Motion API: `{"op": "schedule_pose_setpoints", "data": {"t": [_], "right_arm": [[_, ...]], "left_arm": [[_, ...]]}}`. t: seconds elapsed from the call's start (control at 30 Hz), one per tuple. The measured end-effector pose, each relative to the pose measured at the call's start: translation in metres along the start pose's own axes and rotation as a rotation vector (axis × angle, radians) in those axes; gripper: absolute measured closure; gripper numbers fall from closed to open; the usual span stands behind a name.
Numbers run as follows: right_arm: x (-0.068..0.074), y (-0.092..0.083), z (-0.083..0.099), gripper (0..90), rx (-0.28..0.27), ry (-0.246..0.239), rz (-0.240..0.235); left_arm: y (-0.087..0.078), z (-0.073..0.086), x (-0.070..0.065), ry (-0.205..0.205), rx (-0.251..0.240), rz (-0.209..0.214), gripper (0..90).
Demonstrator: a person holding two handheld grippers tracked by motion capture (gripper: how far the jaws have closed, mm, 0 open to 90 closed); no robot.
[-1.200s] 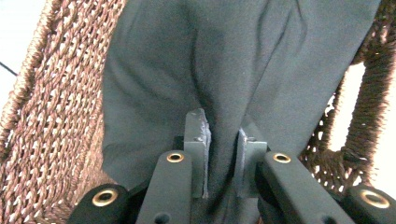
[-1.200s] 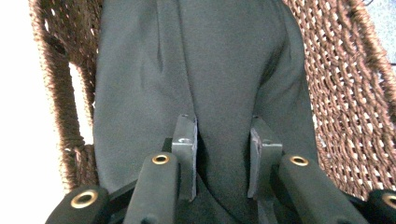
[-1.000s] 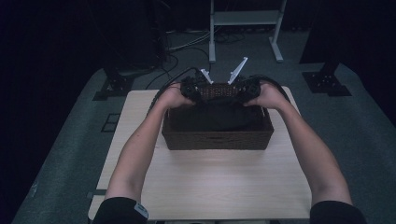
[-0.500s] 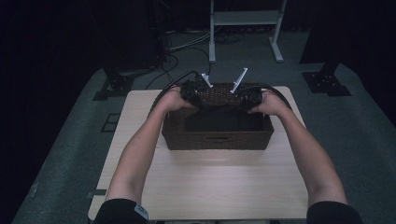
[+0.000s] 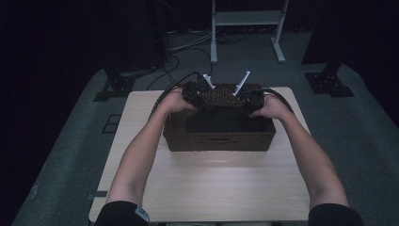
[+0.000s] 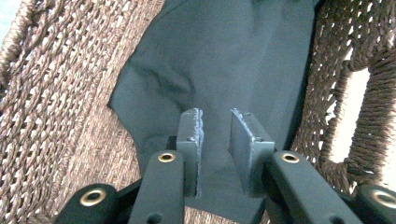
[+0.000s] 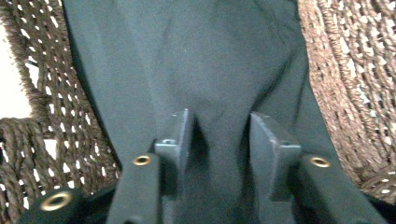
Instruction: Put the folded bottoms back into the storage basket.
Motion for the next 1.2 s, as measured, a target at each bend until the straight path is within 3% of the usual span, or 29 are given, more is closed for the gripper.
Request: {"op": "schedule_pose_setpoints", "data": {"t": [0.1,0.4,0.43,0.7,1.03,1.2], "right_arm": [[-0.002,-0.004,-0.002,50.6,-0.036,0.003,0.020],[-0.003,-0.013,-0.003,48.6,-0.102,0.035,0.038],[-0.002,-0.016,-0.001,51.3,-0.112,0.035,0.039],[-0.002,-0.029,0.008,54.1,-0.138,0.044,0.078],[0.002,-0.047,0.017,58.5,-0.201,0.057,0.083],[0.004,-0.048,0.022,64.1,-0.190,0.050,0.077]], "left_arm": [[-0.001,0.001,0.000,-0.009,-0.024,-0.006,70.0],[-0.001,0.010,-0.001,-0.025,-0.021,-0.011,63.9],[-0.002,0.010,-0.003,-0.030,-0.046,-0.009,63.1],[-0.002,0.014,-0.008,-0.045,-0.049,-0.010,58.6],[-0.005,0.008,-0.015,-0.035,-0.078,-0.007,54.6],[-0.004,0.012,-0.017,-0.043,-0.090,-0.008,53.7]]}}
Point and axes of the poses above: each handheld gripper's, and its own axes: y roughly forward along the jaws, z roughly out of its underside, x roughly to its left, the point moved 7 cm from there along y, roughly forward along the jaws, and after that the axes turned 3 degrees about z, right-handed, at the moved point
